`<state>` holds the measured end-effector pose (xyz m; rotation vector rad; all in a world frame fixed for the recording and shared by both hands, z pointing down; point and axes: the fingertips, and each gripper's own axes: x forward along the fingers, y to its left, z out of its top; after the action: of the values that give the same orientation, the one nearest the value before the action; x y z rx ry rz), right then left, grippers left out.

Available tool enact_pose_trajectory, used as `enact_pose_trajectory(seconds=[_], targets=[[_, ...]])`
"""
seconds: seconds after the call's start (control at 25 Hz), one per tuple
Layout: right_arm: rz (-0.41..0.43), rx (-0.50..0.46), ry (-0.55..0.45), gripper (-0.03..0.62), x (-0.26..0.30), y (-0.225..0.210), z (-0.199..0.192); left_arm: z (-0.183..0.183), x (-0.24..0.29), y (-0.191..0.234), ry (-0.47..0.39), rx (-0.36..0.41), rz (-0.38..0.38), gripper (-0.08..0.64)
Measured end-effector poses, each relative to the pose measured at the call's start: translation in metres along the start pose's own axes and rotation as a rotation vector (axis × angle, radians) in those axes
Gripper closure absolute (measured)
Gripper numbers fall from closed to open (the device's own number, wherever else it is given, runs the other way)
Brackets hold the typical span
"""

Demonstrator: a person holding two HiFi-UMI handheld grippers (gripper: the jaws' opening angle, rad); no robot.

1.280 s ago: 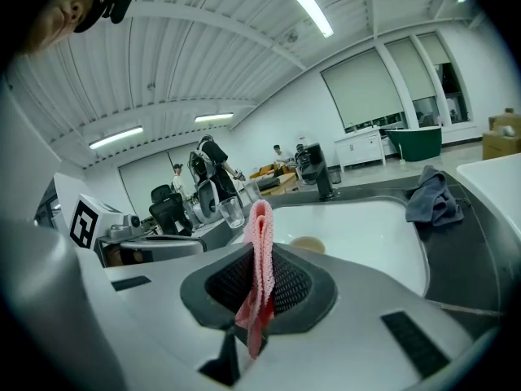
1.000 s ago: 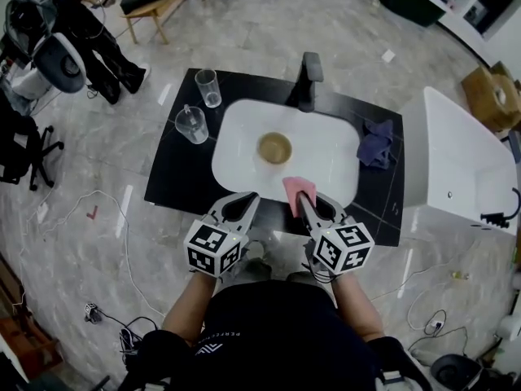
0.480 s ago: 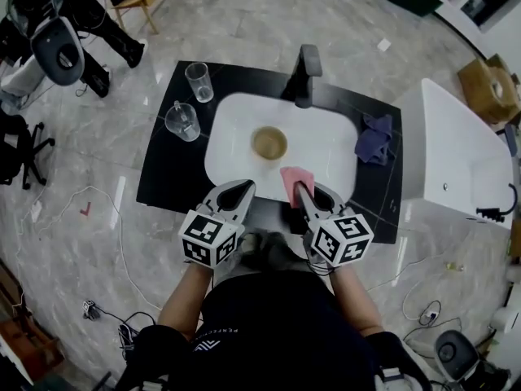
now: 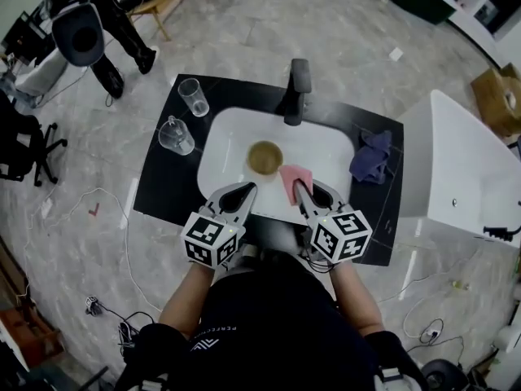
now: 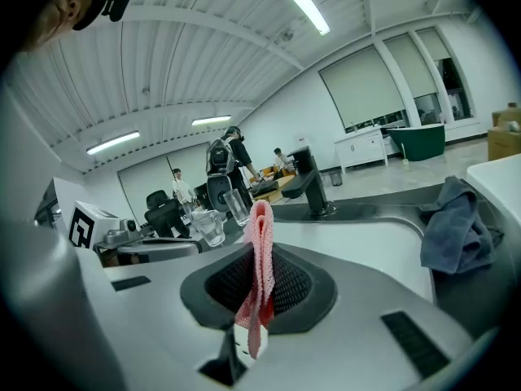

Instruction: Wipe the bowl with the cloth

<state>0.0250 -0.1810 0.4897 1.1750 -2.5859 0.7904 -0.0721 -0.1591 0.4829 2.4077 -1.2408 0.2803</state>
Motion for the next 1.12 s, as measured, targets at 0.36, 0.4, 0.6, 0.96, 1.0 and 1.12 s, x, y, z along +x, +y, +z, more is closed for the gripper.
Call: enact_pose_trajectory(seconds=[0.36, 0.4, 0.6, 0.96, 1.0, 1.12], targets=[[0.029, 0.021, 0.023, 0.543, 0.015, -0.02, -0.001, 0.001, 0.016, 0.015, 0.035, 0.019, 0.058, 0.548], [0.027, 0.021, 0.024, 0.543, 0.016, -0.021, -0.001, 0.001, 0.019, 0.015, 0.037, 0.02, 0.053, 0.548], [-0.009, 0.019, 0.023, 0.543, 0.021, -0.028, 0.004, 0.007, 0.032, 0.021, 0.045, 0.055, 0.026, 0.548], [-0.084, 0.016, 0.057, 0.543, 0.041, -0.032, -0.001, 0.002, 0.054, 0.051, 0.084, 0.072, -0.049, 0.548], [-0.093, 0.019, 0.061, 0.543, 0.043, -0.034, -0.002, 0.0, 0.057, 0.053, 0.091, 0.077, -0.058, 0.548], [-0.114, 0.02, 0.082, 0.543, 0.05, -0.036, -0.008, -0.004, 0.066, 0.059, 0.112, 0.084, -0.082, 0.548]])
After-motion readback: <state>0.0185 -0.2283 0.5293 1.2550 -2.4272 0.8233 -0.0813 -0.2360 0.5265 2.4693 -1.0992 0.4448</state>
